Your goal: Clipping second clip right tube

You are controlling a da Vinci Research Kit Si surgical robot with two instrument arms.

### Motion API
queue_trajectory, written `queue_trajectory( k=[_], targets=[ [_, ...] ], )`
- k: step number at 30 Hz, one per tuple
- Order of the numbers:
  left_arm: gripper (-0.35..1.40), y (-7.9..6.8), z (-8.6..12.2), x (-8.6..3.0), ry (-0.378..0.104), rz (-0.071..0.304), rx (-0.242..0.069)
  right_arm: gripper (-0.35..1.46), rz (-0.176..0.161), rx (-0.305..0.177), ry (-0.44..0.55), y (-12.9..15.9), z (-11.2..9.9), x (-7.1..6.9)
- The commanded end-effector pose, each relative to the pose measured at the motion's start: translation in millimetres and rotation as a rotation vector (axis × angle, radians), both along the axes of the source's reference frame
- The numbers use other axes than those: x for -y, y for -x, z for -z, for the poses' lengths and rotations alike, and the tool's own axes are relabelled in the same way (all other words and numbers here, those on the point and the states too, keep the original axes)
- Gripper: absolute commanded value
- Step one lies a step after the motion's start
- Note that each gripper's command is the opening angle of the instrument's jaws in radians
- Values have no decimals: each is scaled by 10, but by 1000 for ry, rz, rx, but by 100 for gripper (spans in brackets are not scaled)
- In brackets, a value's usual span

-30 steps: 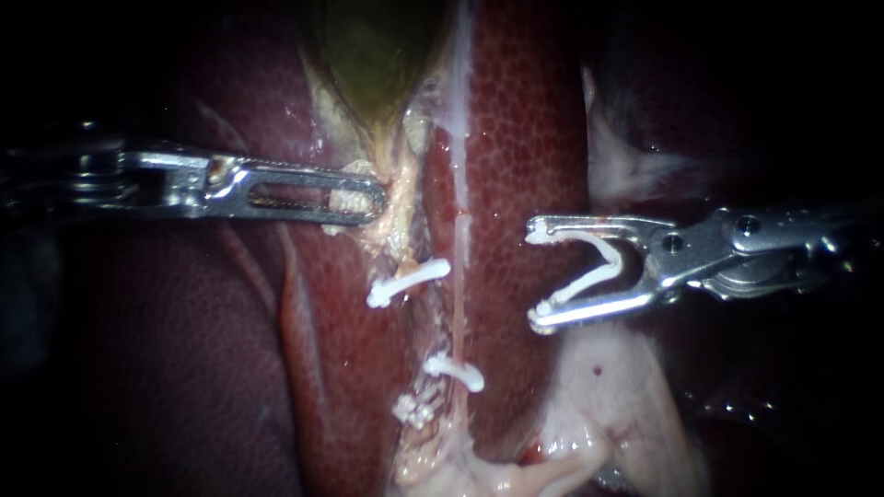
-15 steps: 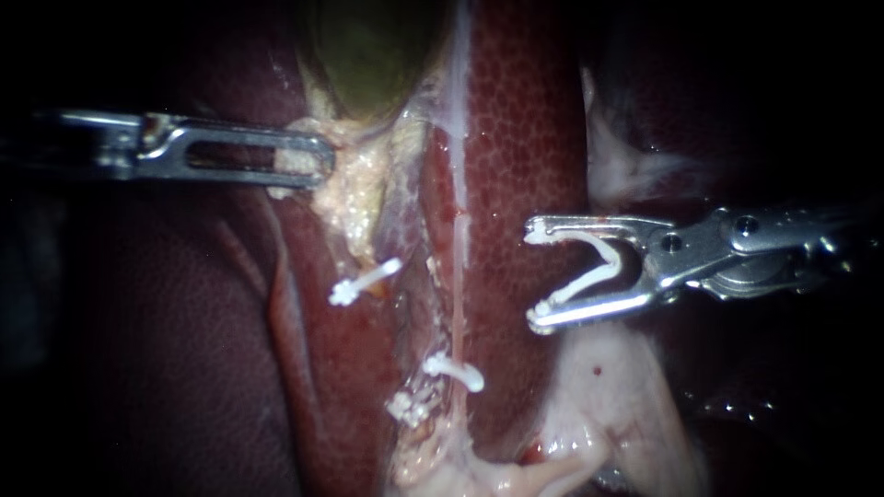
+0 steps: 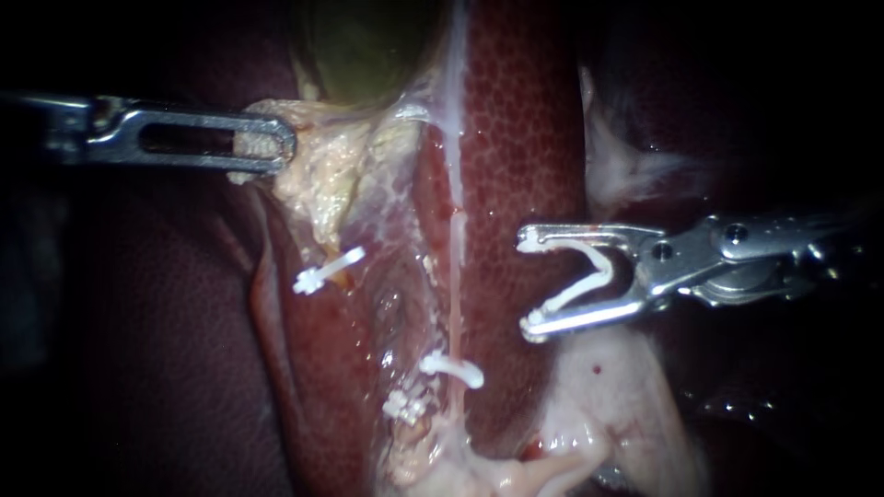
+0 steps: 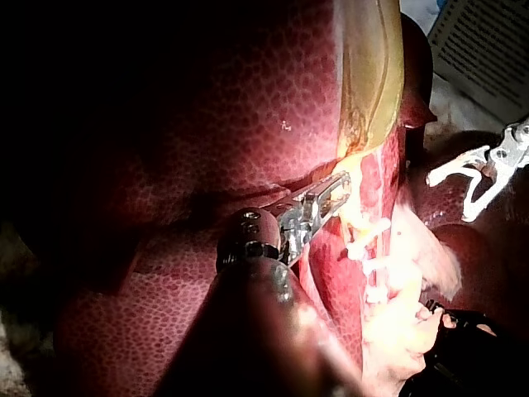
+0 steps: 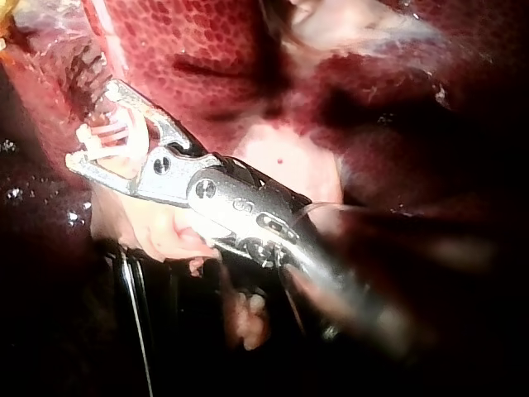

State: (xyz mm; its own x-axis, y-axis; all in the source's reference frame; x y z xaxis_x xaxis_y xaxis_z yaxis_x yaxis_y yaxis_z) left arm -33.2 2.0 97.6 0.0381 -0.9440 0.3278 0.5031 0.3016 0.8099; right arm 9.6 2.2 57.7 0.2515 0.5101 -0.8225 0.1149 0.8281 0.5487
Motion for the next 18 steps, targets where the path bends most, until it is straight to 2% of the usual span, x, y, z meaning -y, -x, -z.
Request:
queue_trajectory(
  k=[1,7,14,18],
  targets=[
    [-35,0,0,0,0,0,-1,60,4,8,-4,-3,-8,5],
    [-35,0,0,0,0,0,-1,60,32,56,-44,-19,-53,29],
    [-35,1,-1,1,1,1,-1,60,34,105,-89,-30,-103,46],
    [-35,1,-1,1,1,1,-1,60,27,118,-114,-37,-121,52]
  ],
)
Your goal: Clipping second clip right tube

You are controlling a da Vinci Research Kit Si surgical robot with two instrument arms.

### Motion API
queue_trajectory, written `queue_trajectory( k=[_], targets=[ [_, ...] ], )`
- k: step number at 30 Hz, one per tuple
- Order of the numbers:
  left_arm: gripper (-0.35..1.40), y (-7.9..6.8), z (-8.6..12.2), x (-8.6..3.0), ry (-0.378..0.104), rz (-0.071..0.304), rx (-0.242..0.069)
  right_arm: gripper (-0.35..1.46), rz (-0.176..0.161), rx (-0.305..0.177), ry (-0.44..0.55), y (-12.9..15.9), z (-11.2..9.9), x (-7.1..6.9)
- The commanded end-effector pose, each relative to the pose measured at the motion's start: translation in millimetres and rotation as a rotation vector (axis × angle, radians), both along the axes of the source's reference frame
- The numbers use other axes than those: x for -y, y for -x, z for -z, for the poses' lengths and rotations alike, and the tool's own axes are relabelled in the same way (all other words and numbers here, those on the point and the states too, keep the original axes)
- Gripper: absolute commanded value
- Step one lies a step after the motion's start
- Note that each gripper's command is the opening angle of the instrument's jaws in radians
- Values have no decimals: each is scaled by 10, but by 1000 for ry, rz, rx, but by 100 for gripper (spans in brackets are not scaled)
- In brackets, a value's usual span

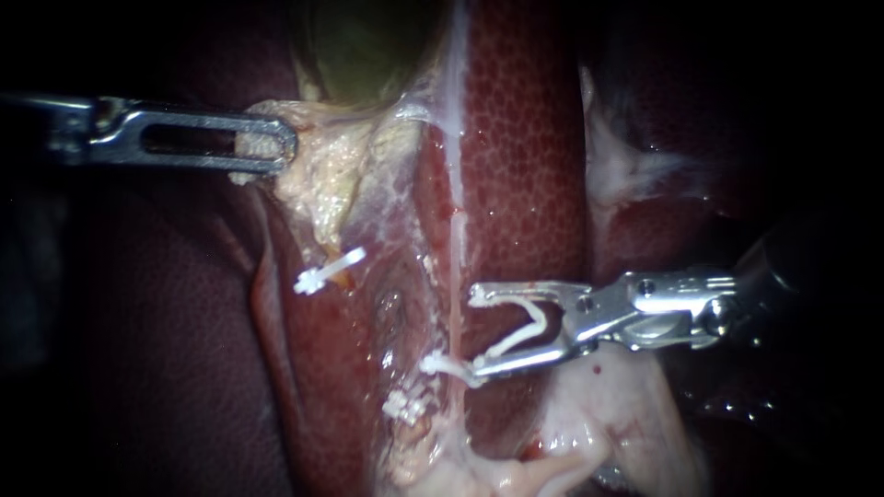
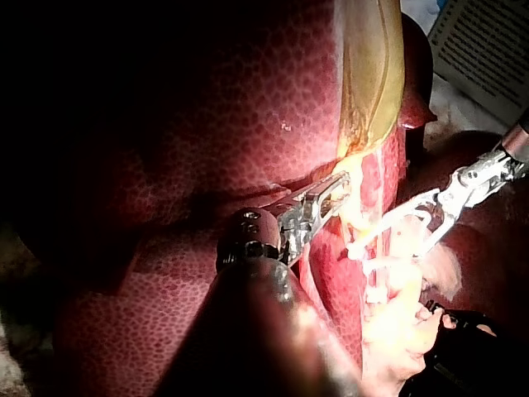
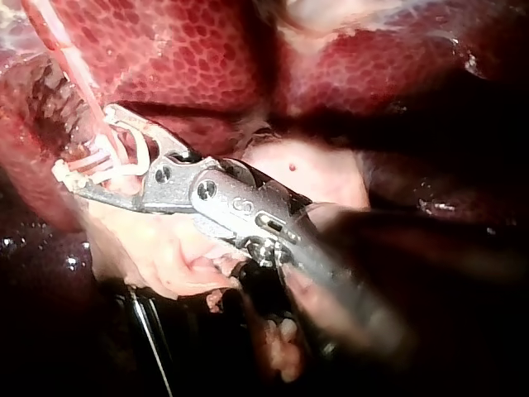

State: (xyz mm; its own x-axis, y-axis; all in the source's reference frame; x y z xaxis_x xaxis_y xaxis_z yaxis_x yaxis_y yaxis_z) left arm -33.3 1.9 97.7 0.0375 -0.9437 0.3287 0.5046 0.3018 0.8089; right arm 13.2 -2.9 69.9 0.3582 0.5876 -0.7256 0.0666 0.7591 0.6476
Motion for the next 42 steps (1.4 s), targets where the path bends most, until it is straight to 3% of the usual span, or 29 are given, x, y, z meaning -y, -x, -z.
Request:
queue_trajectory(
  k=[1,18,30,36,38,40,42],
  targets=[
    [-35,0,0,0,0,0,0,60,-1,1,-1,-3,-2,2],
    [-35,4,-1,2,2,3,-2,58,7,-2,-95,-45,-30,31],
    [-35,4,-1,3,2,3,-3,41,-9,-21,-120,-45,-31,29],
    [-35,4,-1,3,2,3,-3,20,-12,-19,-143,-41,-33,28],
    [-35,4,0,3,2,3,-3,1,-4,-23,-164,-39,-34,27],
    [-35,4,0,3,2,3,-3,-29,8,-21,-176,-38,-34,27],
    [-35,4,0,3,2,3,-3,-35,29,-13,-191,-35,-34,26]
  ],
)
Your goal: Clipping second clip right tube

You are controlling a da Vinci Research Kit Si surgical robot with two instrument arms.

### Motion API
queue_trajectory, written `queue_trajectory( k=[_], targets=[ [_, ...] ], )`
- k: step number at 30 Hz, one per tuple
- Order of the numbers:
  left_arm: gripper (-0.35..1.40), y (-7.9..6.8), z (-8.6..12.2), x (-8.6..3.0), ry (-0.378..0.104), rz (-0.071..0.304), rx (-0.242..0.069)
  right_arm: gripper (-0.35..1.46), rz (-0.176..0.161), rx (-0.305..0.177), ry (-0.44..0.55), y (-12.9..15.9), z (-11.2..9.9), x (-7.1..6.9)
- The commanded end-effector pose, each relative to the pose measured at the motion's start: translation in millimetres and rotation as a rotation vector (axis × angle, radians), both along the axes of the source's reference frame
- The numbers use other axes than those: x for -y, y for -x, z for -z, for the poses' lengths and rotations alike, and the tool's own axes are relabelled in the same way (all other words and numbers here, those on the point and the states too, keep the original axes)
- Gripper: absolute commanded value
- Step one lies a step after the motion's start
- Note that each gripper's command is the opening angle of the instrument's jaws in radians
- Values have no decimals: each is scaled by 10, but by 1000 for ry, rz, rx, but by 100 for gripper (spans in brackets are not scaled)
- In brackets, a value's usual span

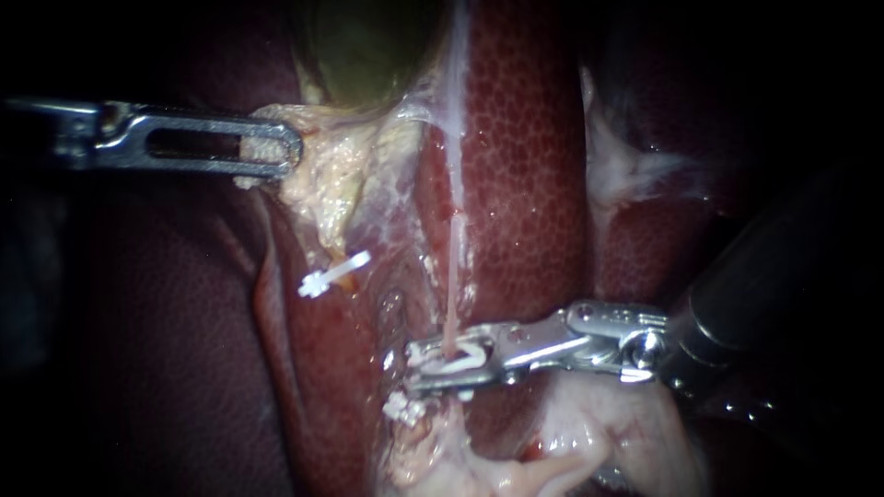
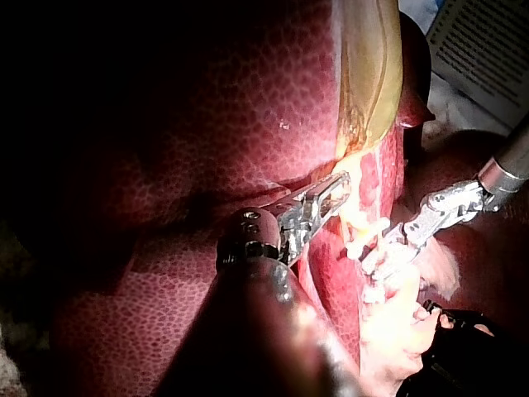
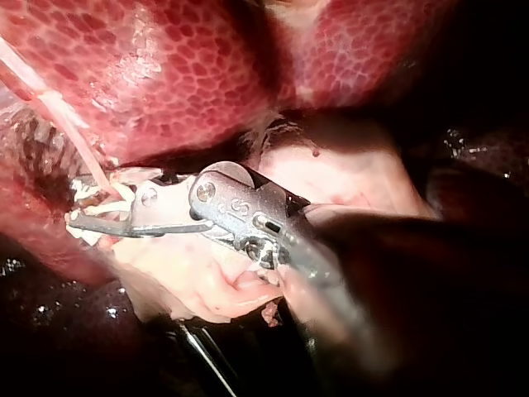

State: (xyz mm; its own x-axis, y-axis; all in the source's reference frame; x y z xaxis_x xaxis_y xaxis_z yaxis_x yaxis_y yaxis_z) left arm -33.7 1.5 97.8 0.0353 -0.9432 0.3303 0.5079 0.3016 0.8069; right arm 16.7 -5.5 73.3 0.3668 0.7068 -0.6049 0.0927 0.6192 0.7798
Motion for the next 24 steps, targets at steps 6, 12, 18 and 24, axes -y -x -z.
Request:
queue_trajectory(
  k=[6,12,18,24],
  targets=[
    [-35,-1,1,0,0,0,0,-35,10,15,-25,1,0,-1],
    [-35,-1,1,0,0,0,0,-35,17,23,-34,2,0,0],
    [-35,-1,0,1,1,0,0,-35,21,27,-44,3,0,0],
    [-35,-1,0,1,1,0,0,-12,19,38,-45,8,3,-4]
  ],
)
